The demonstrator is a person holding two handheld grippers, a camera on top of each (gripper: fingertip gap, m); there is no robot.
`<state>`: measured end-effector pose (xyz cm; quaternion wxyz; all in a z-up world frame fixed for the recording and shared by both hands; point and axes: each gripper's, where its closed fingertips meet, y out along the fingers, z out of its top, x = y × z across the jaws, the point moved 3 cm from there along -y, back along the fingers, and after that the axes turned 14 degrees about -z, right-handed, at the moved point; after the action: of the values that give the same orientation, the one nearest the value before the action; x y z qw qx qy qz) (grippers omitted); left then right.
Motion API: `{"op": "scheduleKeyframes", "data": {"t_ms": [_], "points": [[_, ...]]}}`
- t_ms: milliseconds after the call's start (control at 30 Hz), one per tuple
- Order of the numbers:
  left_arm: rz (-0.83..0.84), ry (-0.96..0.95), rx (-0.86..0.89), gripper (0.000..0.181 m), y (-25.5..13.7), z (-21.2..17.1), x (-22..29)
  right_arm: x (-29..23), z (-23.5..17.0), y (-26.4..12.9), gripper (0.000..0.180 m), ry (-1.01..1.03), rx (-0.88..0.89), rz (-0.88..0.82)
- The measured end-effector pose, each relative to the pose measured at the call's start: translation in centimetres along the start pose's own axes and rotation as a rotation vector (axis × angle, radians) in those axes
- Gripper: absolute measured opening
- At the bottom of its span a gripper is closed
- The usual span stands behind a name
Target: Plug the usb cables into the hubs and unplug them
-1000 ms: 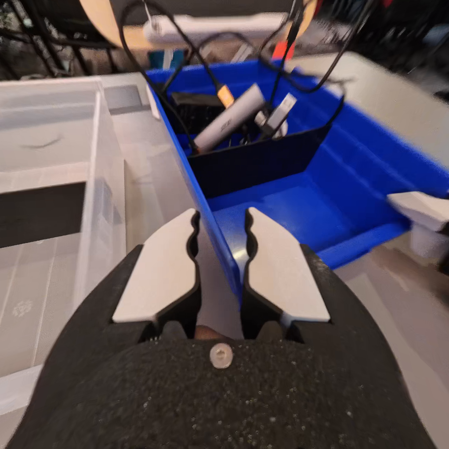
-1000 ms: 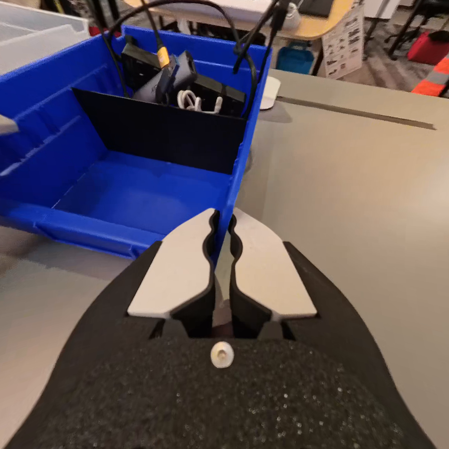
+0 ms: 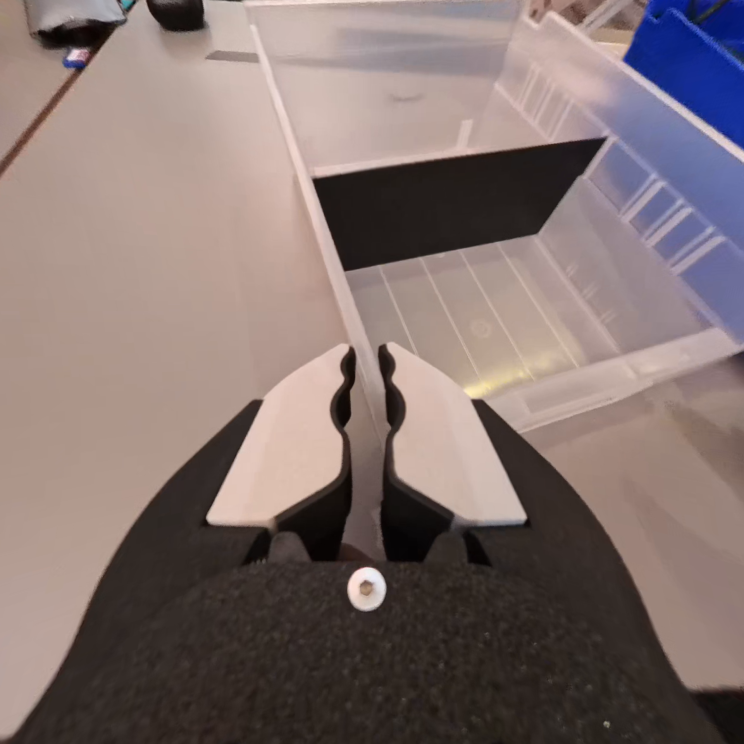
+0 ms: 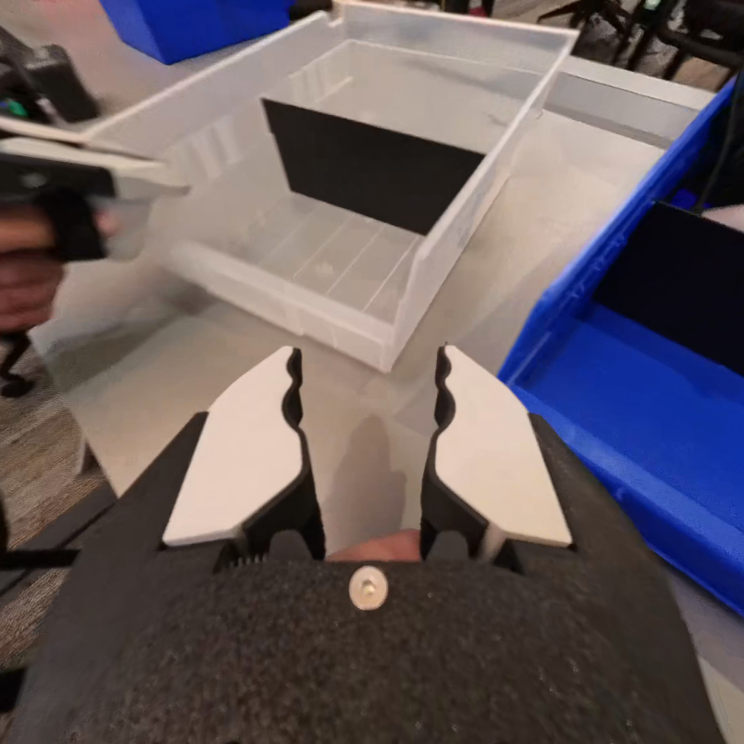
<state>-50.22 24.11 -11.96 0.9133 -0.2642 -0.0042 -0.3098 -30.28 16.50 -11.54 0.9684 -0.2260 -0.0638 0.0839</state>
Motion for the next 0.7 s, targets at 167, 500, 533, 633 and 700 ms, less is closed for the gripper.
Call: {"op": "scheduleKeyframes", "data": {"t_ms": [167, 500, 533, 633, 700], "points": [[0.087, 0.01, -0.018, 0.006, -4.6, -2.7, 1.6, -1.5, -0.5, 1.2, 0.015, -0.045, -0.084, -0.125], [0.179, 0.19, 0.321, 0.004, -11.1, 5.5, 9.5, 2.1, 7.1, -8.3, 0.007, -0.112, 0.33, -0.326], [0.158, 0.215, 0.355, 0.004, -10.8, 7.4, 11.2, 3.8, 8.4, -9.7, 0.007, -0.102, 0.369, -0.368], [0.053, 0.271, 0.428, 0.004, -8.2, 12.9, 17.1, 10.4, 11.2, -14.1, 0.005, -0.058, 0.448, -0.516], [-0.037, 0.293, 0.447, 0.004, -5.5, 16.3, 21.9, 15.5, 12.2, -16.9, 0.005, -0.034, 0.455, -0.631]]}}
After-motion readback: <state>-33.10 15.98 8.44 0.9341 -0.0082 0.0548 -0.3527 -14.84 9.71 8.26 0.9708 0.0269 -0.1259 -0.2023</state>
